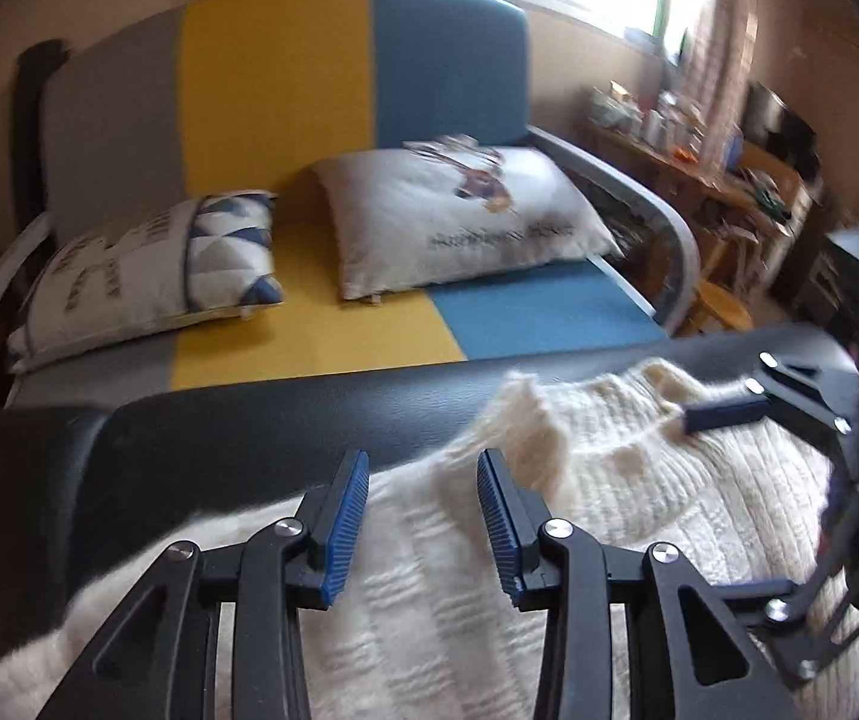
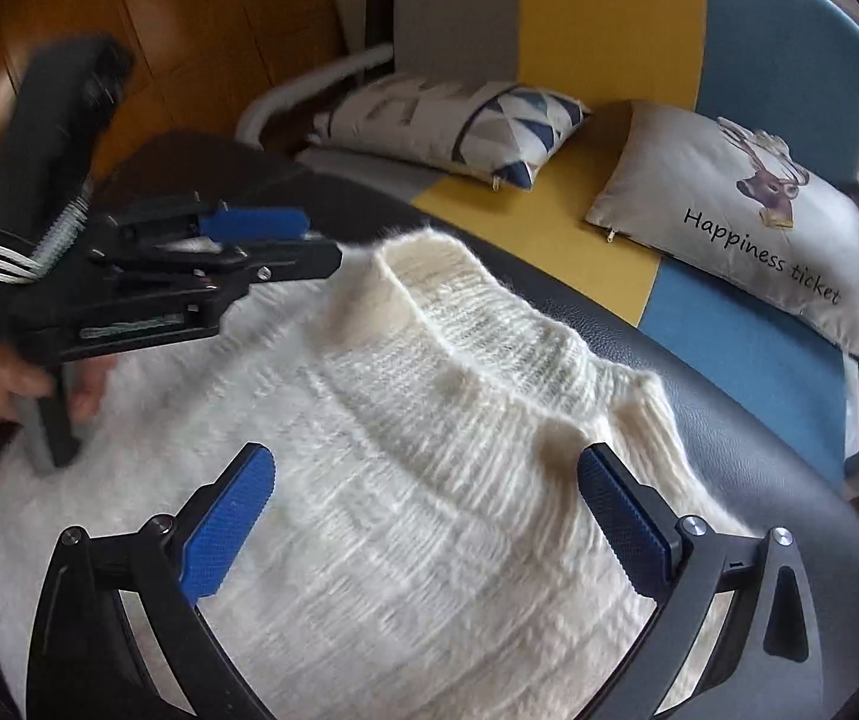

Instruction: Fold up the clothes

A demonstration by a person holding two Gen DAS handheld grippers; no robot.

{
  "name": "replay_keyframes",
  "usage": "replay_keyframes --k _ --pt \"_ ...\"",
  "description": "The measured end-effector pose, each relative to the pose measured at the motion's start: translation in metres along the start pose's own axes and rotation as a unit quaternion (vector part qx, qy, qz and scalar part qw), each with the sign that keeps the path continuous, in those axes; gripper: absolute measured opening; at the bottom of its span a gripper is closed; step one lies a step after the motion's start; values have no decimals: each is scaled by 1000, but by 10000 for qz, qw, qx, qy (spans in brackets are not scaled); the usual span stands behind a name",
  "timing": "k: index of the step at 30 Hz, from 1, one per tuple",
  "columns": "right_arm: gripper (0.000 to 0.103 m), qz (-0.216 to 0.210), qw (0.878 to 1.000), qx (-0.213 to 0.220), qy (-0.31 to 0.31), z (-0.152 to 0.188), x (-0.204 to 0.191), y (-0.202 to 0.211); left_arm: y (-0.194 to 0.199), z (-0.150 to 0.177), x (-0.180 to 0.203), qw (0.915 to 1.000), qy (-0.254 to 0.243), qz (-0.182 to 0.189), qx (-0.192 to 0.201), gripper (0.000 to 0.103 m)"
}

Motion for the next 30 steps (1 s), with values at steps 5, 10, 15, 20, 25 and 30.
replay_keyframes --k 5,10,15,20,25,30 --pt "103 208 9987 146 -432 1 24 -8 -15 0 0 9998 -97 -64 -186 40" --pt "103 301 9978 260 -540 7 30 -5 -10 -1 -15 9990 402 -185 -74 39" --pt "103 204 9985 294 -419 12 23 16 9 -2 -12 9980 541 163 296 38" --pt "103 197 9985 -29 -503 30 28 9 -12 2 -8 9992 280 -264 -84 39" --pt "103 578 9941 164 -901 34 43 32 9 6 -15 9970 760 -170 32 39" --pt "103 552 9892 220 -1337 69 39 81 46 32 3 9972 708 16 230 39"
Point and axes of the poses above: each gripper's, at about its wrist camera, not at the fingertips, and y roughly against the way its jaws point, x to its right, z to its underside, the point moved 5 cm from there along -y, roughly the way its jaws point, and after that the axes turned 11 degrees about z, right-handed, at the moved point
